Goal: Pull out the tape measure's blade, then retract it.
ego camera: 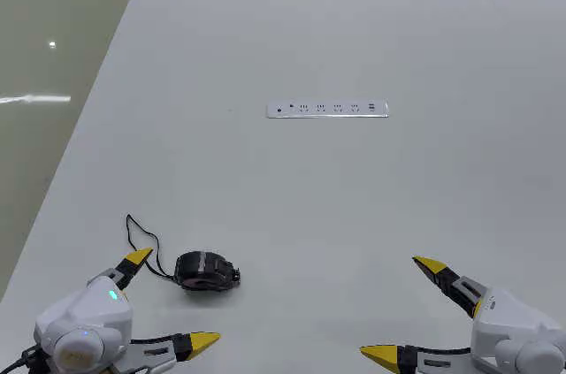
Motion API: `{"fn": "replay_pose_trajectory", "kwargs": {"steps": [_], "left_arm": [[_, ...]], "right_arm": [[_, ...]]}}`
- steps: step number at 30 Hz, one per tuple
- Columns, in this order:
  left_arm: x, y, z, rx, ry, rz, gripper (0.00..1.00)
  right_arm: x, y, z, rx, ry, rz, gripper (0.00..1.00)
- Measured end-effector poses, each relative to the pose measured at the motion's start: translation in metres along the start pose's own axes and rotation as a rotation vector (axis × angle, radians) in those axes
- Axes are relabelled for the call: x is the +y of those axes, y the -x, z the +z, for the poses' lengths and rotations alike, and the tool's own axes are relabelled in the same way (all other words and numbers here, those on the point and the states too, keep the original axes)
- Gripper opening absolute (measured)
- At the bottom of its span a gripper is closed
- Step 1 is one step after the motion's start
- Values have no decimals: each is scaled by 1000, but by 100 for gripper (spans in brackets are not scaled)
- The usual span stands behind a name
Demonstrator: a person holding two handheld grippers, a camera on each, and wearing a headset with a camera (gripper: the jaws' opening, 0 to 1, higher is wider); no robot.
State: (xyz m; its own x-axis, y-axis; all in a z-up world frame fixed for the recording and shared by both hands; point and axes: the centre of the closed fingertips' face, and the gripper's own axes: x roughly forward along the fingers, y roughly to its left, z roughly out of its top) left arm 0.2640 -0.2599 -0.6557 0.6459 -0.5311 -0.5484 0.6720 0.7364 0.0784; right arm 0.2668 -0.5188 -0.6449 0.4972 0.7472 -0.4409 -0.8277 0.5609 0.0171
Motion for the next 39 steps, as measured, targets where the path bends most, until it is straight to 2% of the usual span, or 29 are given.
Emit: {"fn": "replay_pose_trajectory", "kwargs": {"steps": [13, 25, 39], "left_arm": [[-2, -1, -1, 2, -6, -15, 99], [3, -2, 2, 8, -20, -17, 99], [7, -6, 4, 23, -49, -50, 92]], "right_arm": [[0, 0, -1, 3, -1, 4, 96], [-3, 0, -1, 6, 5, 8, 94], [-5, -5, 1, 17, 25, 41, 90]]}}
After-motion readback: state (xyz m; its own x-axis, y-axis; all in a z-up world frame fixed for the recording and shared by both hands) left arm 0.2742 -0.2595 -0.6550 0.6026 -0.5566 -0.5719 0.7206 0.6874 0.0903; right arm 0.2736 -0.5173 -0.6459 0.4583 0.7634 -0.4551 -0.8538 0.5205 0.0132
